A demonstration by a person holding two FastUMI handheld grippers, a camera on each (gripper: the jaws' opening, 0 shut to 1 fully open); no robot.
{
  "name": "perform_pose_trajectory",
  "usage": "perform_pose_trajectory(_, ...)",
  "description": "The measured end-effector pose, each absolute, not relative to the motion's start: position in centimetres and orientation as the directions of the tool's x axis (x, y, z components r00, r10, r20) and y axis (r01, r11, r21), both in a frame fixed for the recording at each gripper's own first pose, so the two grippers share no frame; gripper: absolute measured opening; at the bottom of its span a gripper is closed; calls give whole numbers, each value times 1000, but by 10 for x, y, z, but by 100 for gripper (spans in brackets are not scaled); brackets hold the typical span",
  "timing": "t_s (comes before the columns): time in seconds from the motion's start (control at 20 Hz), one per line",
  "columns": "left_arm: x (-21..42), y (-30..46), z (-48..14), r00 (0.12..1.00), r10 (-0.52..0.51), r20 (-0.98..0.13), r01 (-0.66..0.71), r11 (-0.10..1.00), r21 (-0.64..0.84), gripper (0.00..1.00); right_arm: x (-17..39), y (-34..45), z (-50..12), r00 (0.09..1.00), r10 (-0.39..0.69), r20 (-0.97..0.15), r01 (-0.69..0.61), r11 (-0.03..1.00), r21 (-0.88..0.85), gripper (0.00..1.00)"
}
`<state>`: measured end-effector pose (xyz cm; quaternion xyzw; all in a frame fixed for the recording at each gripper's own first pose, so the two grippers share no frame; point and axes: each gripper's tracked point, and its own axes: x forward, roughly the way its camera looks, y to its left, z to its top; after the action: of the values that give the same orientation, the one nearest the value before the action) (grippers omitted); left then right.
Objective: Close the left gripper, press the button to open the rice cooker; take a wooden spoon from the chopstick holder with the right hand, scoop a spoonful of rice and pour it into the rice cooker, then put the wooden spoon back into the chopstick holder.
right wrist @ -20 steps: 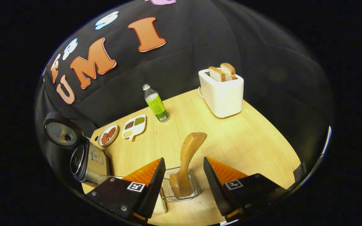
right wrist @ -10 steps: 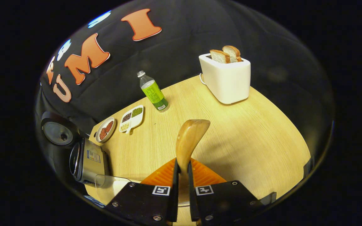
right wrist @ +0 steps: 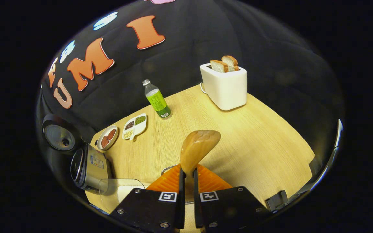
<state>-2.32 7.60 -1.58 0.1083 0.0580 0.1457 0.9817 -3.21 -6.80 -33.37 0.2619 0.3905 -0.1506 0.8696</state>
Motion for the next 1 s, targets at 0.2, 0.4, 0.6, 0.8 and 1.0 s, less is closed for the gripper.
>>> perform_pose_trajectory(0.2, -18, 76, -20, 961, 266, -83, -242, 945, 220, 90, -33, -68, -314, 658, -96, -747, 466, 831, 303, 11)
perform_pose_trajectory(0.4, -15, 82, -21, 967, 243, -81, -223, 954, 202, 90, -32, -67, -280, 702, -125, -701, 448, 843, 299, 11)
perform_pose_trajectory(0.6, -12, 91, -22, 970, 231, -73, -214, 958, 193, 90, -28, -59, -232, 764, -137, -630, 408, 860, 307, 11)
perform_pose_trajectory(0.8, -8, 101, -26, 972, 224, -75, -208, 961, 180, 90, -27, -25, -204, 794, -79, -602, 329, 890, 317, 11)
perform_pose_trajectory(1.0, -5, 116, -35, 970, 228, -90, -210, 963, 170, 90, -28, 17, -204, 797, -10, -604, 239, 923, 301, 11)
